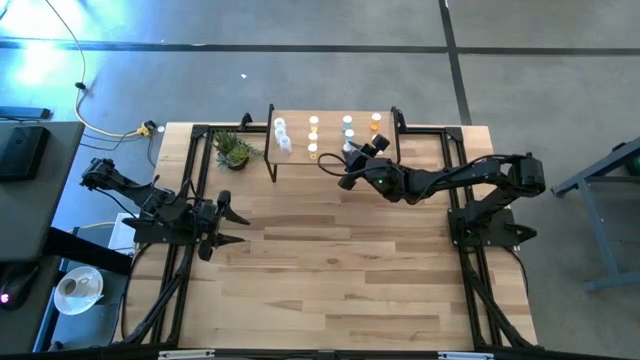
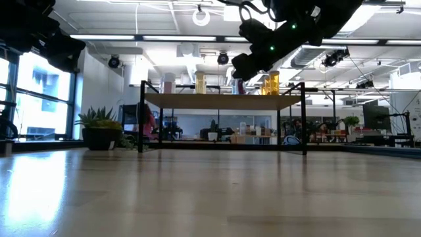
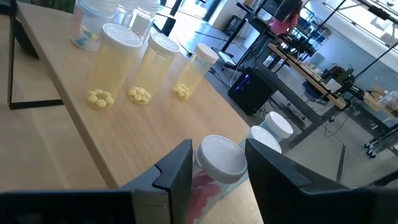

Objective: Pick and place medicine bottles onto shelf by color
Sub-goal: Put the blue pill bottle aligned with the other blue pill bottles on the shelf

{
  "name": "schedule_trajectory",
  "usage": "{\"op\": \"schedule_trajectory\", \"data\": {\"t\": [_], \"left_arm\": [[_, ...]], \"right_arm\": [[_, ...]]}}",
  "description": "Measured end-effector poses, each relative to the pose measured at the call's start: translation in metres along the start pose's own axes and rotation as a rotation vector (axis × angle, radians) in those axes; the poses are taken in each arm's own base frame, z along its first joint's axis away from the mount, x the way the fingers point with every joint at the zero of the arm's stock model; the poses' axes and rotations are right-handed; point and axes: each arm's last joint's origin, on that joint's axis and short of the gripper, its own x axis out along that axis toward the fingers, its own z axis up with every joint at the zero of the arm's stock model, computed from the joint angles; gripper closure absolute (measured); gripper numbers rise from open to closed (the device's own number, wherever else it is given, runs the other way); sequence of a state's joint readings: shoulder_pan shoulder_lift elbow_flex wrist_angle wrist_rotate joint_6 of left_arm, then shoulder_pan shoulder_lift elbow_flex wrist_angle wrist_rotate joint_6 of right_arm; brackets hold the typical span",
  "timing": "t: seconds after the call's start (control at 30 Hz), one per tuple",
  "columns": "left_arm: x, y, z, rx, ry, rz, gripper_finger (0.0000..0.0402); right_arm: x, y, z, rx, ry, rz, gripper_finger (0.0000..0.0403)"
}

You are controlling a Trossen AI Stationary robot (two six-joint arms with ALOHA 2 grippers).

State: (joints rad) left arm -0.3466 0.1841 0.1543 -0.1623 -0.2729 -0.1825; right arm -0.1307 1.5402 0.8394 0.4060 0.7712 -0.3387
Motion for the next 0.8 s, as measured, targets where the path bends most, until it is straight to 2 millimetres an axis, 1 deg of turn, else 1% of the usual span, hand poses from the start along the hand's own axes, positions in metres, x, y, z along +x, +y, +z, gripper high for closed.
{"op": "schedule_trajectory", "data": {"t": [0.3,0.57,0.8], "left_arm": [[0.0000,0.0000,0.0000,-0.007,0.000,0.000,0.0181],[0.0000,0.0000,0.0001,-0.008,-0.001,0.000,0.0181],[0.0000,-0.0001,0.0001,-0.008,-0.001,-0.001,0.0181]], "right_arm": [[-0.0001,0.0002,-0.0007,0.017,0.008,-0.003,0.0261],[-0.0001,0.0004,-0.0012,0.013,0.012,-0.001,0.0230],[-0.0009,-0.0005,-0.0004,0.010,0.011,-0.013,0.0226]]}}
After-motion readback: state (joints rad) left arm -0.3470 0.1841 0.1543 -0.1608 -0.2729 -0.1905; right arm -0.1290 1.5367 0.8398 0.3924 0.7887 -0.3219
